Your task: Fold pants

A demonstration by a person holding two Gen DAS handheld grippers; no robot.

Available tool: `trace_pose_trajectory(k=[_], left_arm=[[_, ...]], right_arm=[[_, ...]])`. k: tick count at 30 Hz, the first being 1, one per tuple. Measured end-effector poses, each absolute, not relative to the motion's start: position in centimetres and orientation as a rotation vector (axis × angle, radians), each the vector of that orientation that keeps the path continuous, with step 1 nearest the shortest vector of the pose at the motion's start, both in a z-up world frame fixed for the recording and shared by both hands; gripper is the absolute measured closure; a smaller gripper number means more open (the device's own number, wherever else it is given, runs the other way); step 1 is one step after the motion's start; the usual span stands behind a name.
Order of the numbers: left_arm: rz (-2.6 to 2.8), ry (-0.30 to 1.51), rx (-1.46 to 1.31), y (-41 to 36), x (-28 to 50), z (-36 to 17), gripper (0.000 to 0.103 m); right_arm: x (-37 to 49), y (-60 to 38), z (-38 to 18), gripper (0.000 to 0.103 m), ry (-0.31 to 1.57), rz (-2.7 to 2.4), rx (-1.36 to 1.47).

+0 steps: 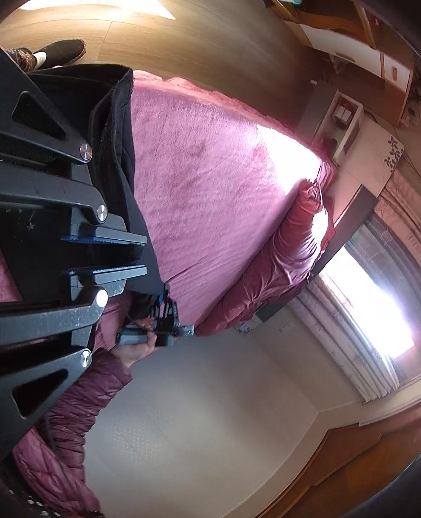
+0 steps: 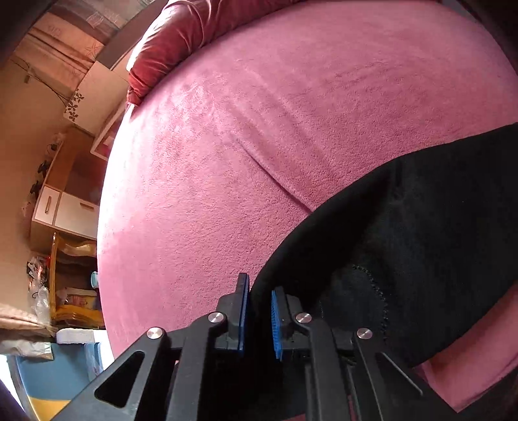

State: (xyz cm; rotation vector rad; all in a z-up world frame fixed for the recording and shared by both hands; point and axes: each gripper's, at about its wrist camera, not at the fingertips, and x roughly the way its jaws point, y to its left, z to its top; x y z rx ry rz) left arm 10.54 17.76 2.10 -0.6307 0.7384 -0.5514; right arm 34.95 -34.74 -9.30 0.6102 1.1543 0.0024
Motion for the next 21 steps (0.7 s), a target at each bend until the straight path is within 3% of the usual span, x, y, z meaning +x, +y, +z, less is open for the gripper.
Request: trace_pose_trajectory(k=[11, 16, 21], left_arm=[[-0.236, 0.720, -0.713, 23.6, 22.3, 2.3, 0.093], [-0.270, 0.692, -0.709, 23.6, 19.8, 2.3, 0.092], [-0.288, 0.707, -0.721, 24.1, 14.2, 0.6, 0.092]], right_arm=[[25.2, -36.5, 0.3, 0.091, 0.890, 0.197, 0.626], [17.2, -37.1, 0.9, 0.092, 0.846, 0.257, 0.614], [10.6, -36.0, -1.8, 0.093, 0.885, 0.282, 0.587]])
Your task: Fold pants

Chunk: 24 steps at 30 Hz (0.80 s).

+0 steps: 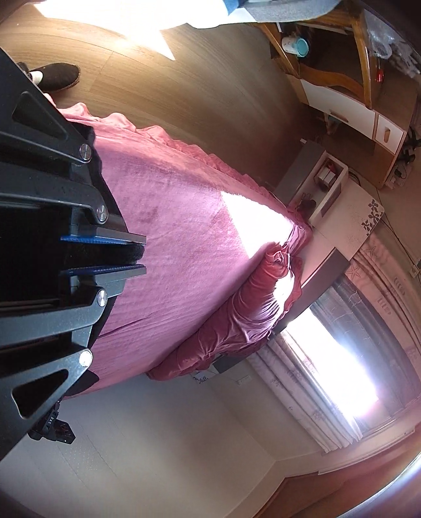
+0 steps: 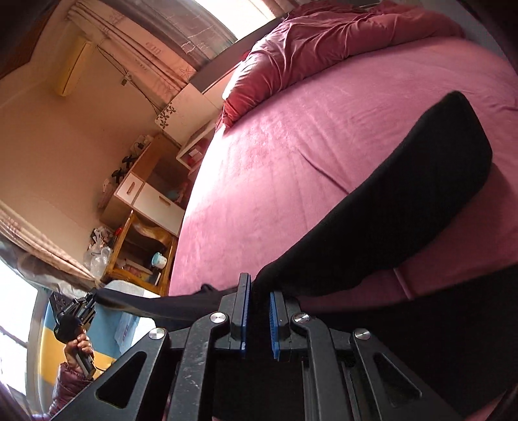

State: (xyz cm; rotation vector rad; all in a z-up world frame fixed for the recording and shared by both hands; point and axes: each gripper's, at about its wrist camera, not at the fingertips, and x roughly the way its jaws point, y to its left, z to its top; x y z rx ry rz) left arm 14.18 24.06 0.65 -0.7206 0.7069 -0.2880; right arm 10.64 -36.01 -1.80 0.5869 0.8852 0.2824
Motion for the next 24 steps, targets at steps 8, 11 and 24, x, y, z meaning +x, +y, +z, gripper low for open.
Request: trace_pose_trajectory(k=[8, 11, 24], left_arm=[[-0.198, 0.869, -0.841, 25.0, 6.7, -7.9, 0.092], [-0.152, 0.931, -0.876, 24.9, 5.5, -10.8, 0.092], [-0.017, 0.989, -1.182, 26.8, 1.2, -15.3, 0.065]], right_arm=[[4.5, -34.2, -9.7, 0.095, 1.054, 0.211, 0.570], [3.8, -33.9, -12.4, 0.095, 1.102, 0.180, 0.567], [3.9, -34.5, -17.8, 0.095, 1.153, 0.121, 0.643]])
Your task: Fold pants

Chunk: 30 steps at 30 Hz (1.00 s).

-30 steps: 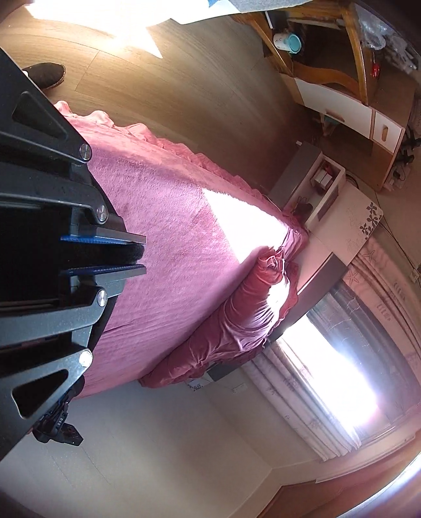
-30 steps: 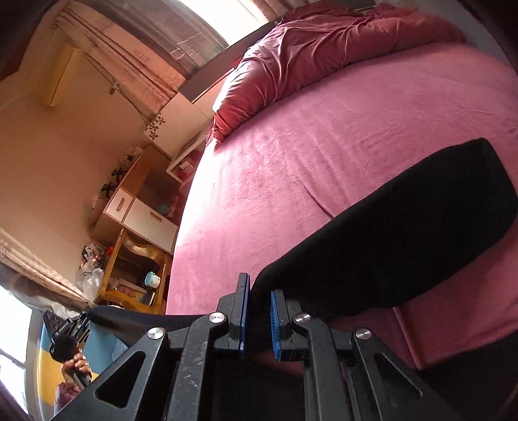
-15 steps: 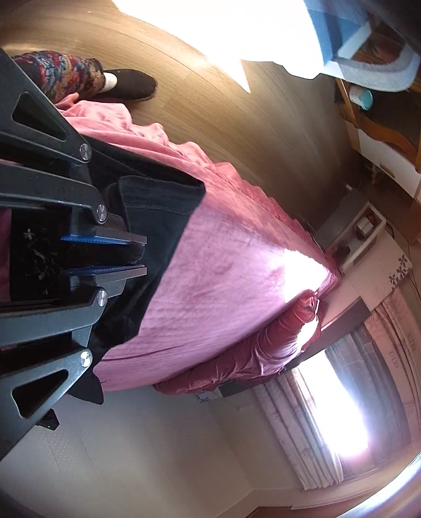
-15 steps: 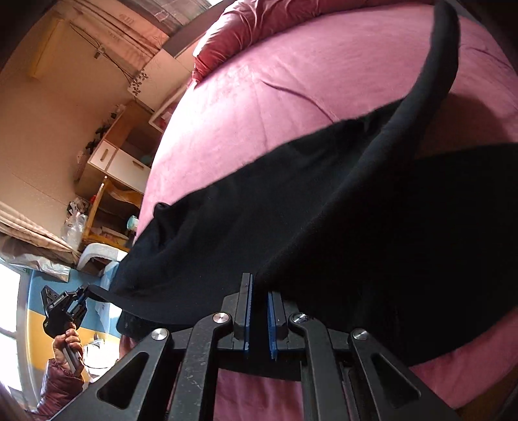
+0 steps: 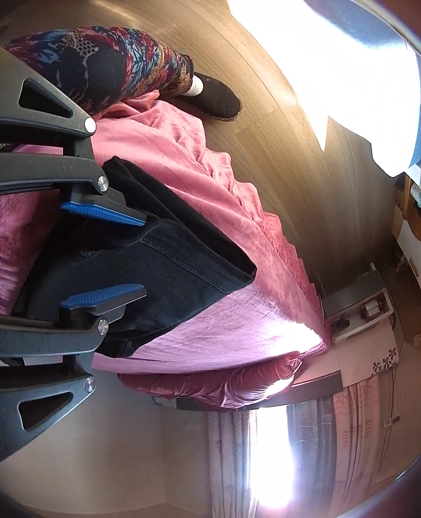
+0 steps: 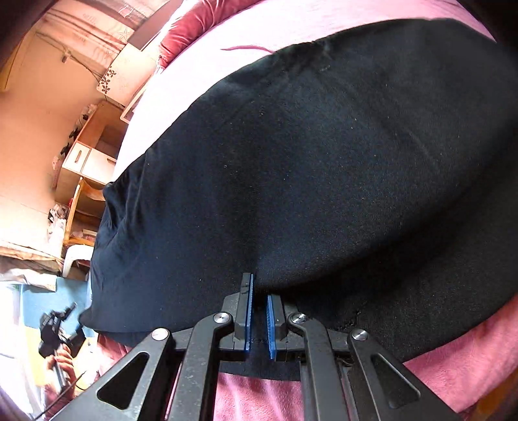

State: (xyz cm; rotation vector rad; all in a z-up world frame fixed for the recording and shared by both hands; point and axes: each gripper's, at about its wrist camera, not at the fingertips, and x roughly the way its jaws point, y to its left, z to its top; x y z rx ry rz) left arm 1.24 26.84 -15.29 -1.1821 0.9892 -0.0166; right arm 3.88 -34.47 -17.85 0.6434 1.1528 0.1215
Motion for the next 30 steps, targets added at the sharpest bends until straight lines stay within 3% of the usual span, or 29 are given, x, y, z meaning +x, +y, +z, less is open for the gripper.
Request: trace_pose_trajectory(k=[11, 13, 16, 25, 30], left_arm=[[0.083, 1.065, -1.169, 26.2, 0.5, -16.7, 0.069], [0.080, 1.087, -1.166, 25.9, 0.8, -17.0, 0.084], [0.069, 1.094, -1.074, 25.1, 1.5, -16.2, 0.094], [-0.035, 0.985, -0.957, 25.6, 2.7, -10.8, 0.096], [0.013, 1.082, -0.928, 25.8, 3.0, -14.0, 0.096]], right_arm=[[2.8, -36.4, -19.3, 0.095, 1.124, 0.126, 0.730], [2.6, -36.5, -19.0, 0.095, 1.123, 0.127, 0.729], [2.5, -36.6, -18.7, 0.095, 1.121, 0.120, 0.724], [-0.4, -35.6, -13.1, 0.097, 1.053, 0.157, 0.660], [-1.5, -35.1, -14.2, 0.097, 1.119, 0.148, 0.612]])
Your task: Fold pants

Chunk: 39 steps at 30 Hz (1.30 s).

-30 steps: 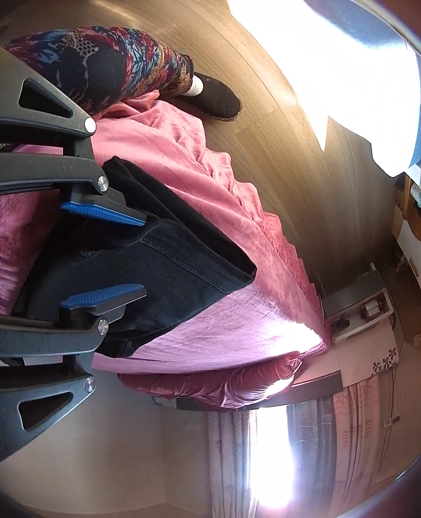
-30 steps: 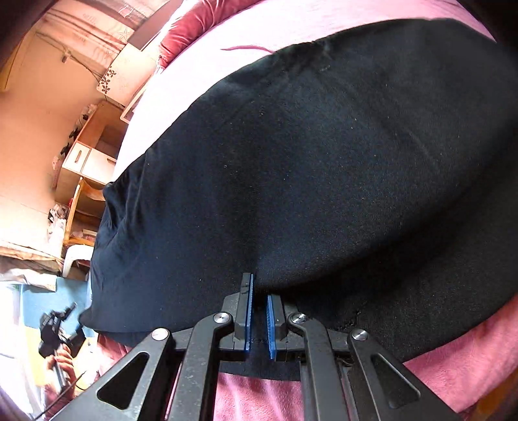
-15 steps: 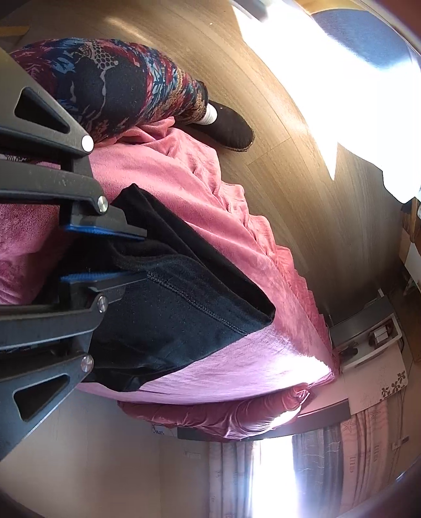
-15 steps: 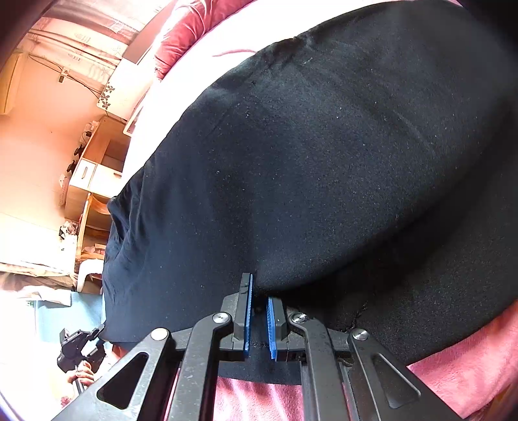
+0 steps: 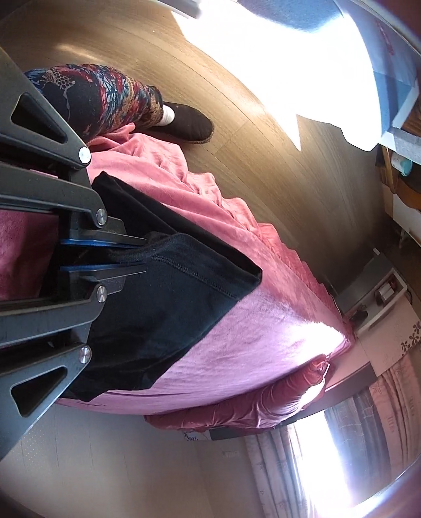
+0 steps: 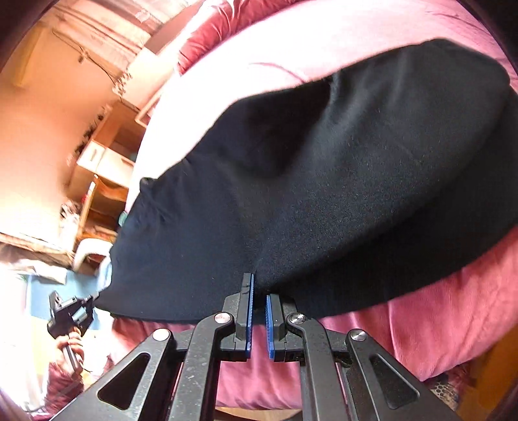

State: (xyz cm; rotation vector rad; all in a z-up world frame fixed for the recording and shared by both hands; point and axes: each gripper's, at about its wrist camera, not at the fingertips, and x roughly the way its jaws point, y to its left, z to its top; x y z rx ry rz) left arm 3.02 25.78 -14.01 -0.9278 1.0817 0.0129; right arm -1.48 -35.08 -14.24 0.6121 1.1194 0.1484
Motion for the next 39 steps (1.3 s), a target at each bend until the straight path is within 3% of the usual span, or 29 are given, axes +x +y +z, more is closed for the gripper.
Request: trace_pose_trajectory(k=[9, 11, 13, 14, 15, 23, 28, 35, 37, 38, 39], left_arm=[[0.067, 1.153, -0.892, 26.0, 2.6, -16.4, 0.096], [0.090, 1.187, -0.832, 25.4, 3.0, -16.4, 0.090], [0.167, 1.200, -0.784, 25.5, 3.0, -15.8, 0.070], [0.195, 1.193, -0.772, 25.7, 3.0, -15.3, 0.070], [0.204, 1.178, -0.762, 26.0, 2.9, -14.7, 0.070], [0.170, 0.966, -0.662, 24.4, 2.7, -8.1, 0.069], [-0.073, 1.010, -0.591, 17.5, 4.6, -7.4, 0.069], [-0.272, 1.161, -0.498, 7.7, 6.2, -9.7, 0.069], [-0.326, 1.189, -0.457, 5.5, 6.1, -10.1, 0.069], [-0.346, 1.200, -0.435, 4.6, 6.2, -10.2, 0.069], [-0.357, 1.209, -0.417, 3.8, 6.3, -10.4, 0.069]], right_arm=[[-1.1, -34.6, -16.9, 0.095, 1.215, 0.139, 0.565], [-0.7, -34.8, -16.7, 0.092, 1.214, 0.167, 0.590], [-1.0, -35.6, -16.3, 0.078, 1.201, 0.197, 0.637], [-1.3, -36.4, -15.9, 0.068, 1.183, 0.194, 0.650], [-1.7, -37.3, -15.2, 0.065, 1.155, 0.193, 0.660], [-4.8, -52.0, -12.7, 0.065, 0.899, -0.209, 0.852], [-4.2, -58.8, -13.7, 0.066, 0.787, -0.337, 0.998], [0.4, -62.4, -14.8, 0.066, 0.771, -0.399, 1.048], [1.5, -62.7, -14.7, 0.077, 0.786, -0.419, 1.021], [1.7, -63.6, -14.5, 0.088, 0.804, -0.440, 0.989], [1.7, -63.8, -13.9, 0.091, 0.811, -0.450, 0.958]])
